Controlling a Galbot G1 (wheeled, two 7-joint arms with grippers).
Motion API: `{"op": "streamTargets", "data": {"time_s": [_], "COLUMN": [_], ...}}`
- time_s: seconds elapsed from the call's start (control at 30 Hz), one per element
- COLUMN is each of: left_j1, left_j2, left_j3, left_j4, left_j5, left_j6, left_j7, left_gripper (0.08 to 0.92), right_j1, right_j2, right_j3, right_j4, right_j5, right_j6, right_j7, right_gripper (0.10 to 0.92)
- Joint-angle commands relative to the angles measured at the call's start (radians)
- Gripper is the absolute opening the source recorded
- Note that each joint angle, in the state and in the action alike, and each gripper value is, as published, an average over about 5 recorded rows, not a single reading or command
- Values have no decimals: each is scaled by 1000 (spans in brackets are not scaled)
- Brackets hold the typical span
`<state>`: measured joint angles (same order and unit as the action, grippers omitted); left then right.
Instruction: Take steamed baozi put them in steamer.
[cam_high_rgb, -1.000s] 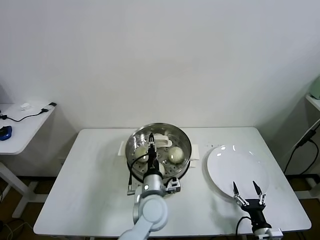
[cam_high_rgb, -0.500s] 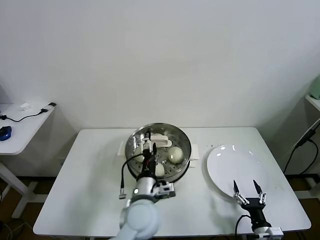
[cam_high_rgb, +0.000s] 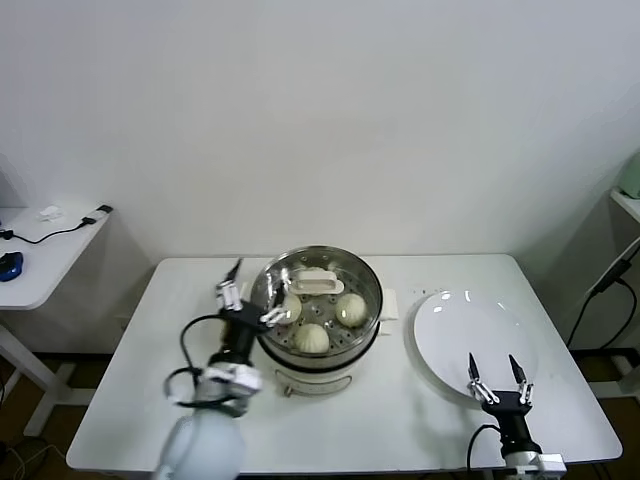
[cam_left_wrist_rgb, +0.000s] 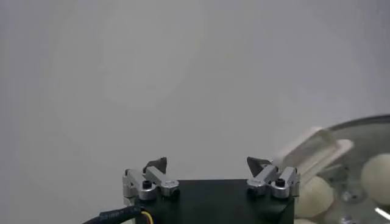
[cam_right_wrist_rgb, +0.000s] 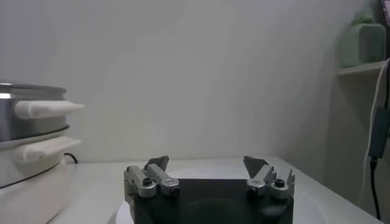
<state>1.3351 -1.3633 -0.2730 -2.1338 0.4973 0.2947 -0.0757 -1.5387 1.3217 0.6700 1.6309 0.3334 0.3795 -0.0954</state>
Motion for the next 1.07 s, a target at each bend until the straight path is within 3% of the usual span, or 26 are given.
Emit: {"op": "streamTargets", "data": {"time_s": [0.03, 0.23, 0.37, 1.07], "left_j1": [221, 216, 207, 209], "left_j2": [84, 80, 69, 54], "left_j3": [-439, -415, -390, -354], "left_j4": [199, 370, 422, 423], "left_j5": [-789, -790, -770, -736], "left_j6": [-472, -560, -579, -592], "left_j7": [-14, 55, 65, 67], "left_gripper": [823, 823, 823, 823], "right_j1": [1, 2, 5, 7], "right_j2": [1, -3, -7, -8], "right_j3": [-1, -5, -8, -16], "right_j4": [-12, -19, -22, -25], "right_j5": [6, 23, 30, 29], "right_j6": [-11, -27, -31, -38], "right_j7": [13, 14, 13, 14], "right_gripper": [823, 823, 823, 823]}}
